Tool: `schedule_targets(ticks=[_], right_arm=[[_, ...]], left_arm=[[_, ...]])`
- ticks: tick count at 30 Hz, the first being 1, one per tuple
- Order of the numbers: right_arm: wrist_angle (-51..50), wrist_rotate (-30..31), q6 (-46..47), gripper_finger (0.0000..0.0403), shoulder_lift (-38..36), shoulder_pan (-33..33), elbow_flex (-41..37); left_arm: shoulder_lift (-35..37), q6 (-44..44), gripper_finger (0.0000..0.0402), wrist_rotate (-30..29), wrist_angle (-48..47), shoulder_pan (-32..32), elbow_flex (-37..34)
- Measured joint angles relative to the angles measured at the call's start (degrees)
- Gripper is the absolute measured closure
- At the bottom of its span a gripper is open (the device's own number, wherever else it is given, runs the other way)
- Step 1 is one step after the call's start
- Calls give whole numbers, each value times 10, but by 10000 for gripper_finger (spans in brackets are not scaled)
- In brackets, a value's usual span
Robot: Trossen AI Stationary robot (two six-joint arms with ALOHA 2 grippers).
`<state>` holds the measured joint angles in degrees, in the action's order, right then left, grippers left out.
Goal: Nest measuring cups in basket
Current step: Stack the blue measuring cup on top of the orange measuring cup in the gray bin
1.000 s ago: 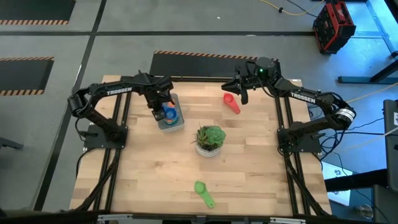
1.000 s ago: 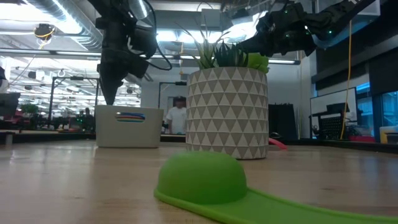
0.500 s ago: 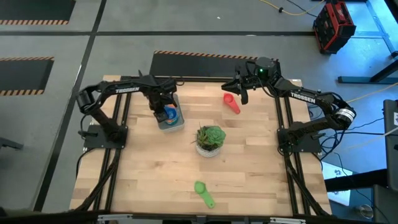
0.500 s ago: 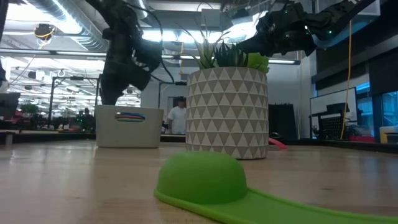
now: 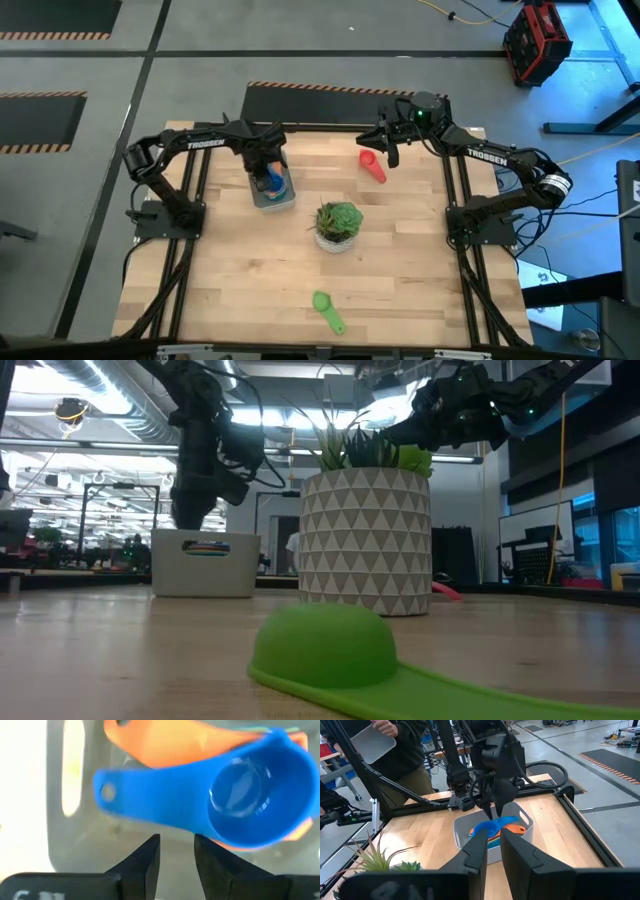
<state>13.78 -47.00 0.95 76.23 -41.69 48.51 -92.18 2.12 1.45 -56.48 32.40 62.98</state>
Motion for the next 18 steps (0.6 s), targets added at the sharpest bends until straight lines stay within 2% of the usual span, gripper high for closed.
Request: schedule_targets(ticks=[8, 18], right_arm=[[0, 0, 0, 344, 0, 0, 0], [0, 0, 0, 344, 0, 0, 0]], left_arm=[[0, 0, 289, 0, 80, 0, 0], [24, 0, 290, 1, 78, -2, 0]])
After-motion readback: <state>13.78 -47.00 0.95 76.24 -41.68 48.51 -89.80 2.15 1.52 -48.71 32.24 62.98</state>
